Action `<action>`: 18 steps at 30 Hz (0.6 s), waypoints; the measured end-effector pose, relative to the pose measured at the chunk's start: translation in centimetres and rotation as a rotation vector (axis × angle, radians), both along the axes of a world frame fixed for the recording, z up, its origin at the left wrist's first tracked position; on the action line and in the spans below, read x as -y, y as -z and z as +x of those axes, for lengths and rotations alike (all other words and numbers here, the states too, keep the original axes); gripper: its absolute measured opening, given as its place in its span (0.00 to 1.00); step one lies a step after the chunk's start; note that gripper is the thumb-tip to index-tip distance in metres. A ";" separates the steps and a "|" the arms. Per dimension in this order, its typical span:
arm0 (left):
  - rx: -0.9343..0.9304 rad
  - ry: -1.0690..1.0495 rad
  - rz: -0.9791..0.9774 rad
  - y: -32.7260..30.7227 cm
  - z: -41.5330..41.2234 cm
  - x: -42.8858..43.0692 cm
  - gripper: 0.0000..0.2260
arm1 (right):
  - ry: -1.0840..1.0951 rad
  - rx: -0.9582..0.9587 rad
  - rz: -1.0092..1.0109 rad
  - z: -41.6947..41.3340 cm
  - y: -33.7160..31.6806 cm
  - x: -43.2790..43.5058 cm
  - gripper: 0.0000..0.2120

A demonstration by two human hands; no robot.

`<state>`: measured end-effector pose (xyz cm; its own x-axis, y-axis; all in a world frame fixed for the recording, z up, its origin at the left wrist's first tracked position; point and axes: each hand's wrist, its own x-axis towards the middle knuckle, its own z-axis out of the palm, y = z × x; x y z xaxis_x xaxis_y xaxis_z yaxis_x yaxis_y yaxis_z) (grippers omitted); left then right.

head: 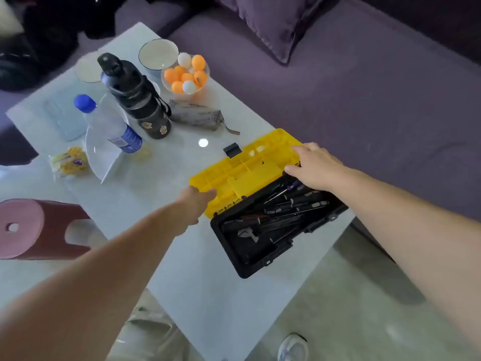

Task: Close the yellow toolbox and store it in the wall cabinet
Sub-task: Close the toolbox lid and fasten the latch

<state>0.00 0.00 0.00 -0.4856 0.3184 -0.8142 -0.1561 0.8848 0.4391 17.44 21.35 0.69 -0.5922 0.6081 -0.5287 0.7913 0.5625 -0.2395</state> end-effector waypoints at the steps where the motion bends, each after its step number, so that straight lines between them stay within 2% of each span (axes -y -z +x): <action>1: 0.037 -0.078 0.010 0.7 0.1 -0.1 0.22 | 0.018 0.014 -0.004 -0.3 0.6 -0.2 0.31; 4: 0.142 -0.314 0.055 2.1 0.3 -0.6 0.24 | 0.071 0.042 -0.011 -1.0 2.2 -0.5 0.34; 8: 0.219 -0.529 0.154 2.6 -0.6 -0.8 0.21 | 0.158 0.033 0.004 -2.4 3.0 -1.1 0.36; 10: 0.265 -0.579 0.212 2.2 -0.9 -0.8 0.18 | 0.212 0.015 -0.026 -2.7 3.0 -1.5 0.37; 13: 0.260 -0.594 0.272 1.3 -1.1 -1.2 0.12 | 0.351 -0.117 -0.107 -2.7 2.5 -2.3 0.36; 15: 0.203 -0.603 0.288 0.6 -1.4 -1.5 0.16 | 0.456 -0.238 -0.156 -2.4 1.9 -2.8 0.34; 18: 0.115 -0.583 0.323 -0.7 -2.0 -1.1 0.28 | 0.602 -0.372 -0.211 -1.6 1.0 -3.2 0.36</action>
